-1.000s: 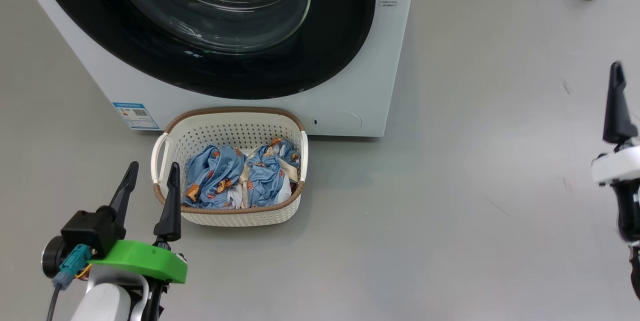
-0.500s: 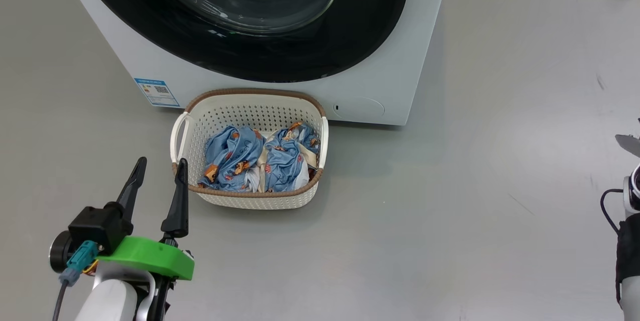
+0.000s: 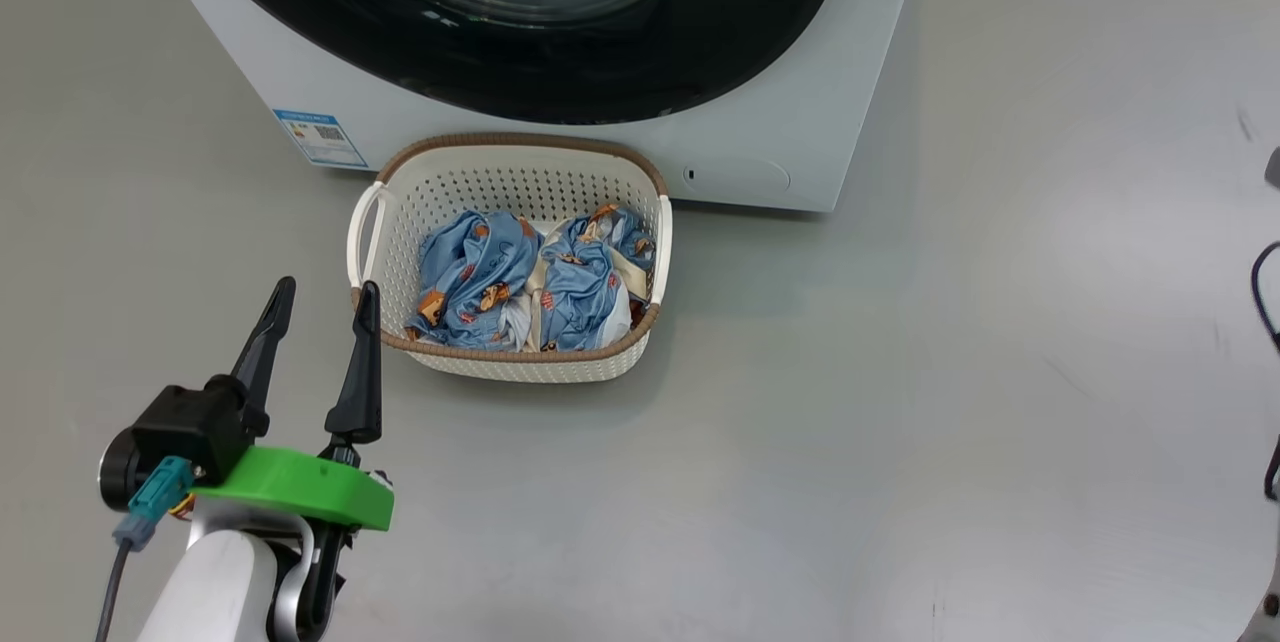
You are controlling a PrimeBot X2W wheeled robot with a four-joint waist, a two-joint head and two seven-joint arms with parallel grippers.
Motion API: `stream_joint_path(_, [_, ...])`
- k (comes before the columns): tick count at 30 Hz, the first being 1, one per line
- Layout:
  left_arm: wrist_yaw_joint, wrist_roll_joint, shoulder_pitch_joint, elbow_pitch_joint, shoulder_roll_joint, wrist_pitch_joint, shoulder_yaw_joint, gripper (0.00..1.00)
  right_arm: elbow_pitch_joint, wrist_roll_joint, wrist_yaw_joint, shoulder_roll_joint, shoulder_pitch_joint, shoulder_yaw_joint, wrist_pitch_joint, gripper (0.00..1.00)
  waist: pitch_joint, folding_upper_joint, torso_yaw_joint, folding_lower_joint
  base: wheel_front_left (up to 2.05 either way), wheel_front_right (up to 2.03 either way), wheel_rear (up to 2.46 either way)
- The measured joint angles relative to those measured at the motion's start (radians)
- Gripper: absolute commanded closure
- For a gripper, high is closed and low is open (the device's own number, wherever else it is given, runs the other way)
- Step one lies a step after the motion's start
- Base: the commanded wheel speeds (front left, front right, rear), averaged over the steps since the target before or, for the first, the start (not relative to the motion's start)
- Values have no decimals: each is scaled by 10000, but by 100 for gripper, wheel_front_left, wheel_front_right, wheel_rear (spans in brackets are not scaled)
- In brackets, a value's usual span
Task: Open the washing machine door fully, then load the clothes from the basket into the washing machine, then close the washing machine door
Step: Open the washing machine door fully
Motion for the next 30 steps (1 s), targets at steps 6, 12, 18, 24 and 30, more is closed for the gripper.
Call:
stream_joint_path(6, [0,0,-282,-96,-84,0,-142,0,-2,489,-401,-368,-986,77,1206,100,415,0,98,0,0,0,0])
stream_joint_path(12, [0,0,-772,-485,-257,-2,-178,0,-138,596,-489,-786,-2188,311,2207,100,922,0,246,0,0,0,0])
stream_joint_path(18, [0,0,-1192,-692,-360,-2,-186,0,-138,681,-502,-968,-3156,598,2989,100,1484,0,453,1,0,0,0])
stream_joint_path(24, [-2,-2,-1536,-736,-619,-2,-311,0,449,685,-571,-961,-3644,917,3697,100,2044,0,705,1,0,0,0])
stream_joint_path(30, [0,-38,-1883,-750,-698,-2,-382,0,924,541,-573,-911,-4186,1212,4140,100,2562,0,986,2,0,0,0])
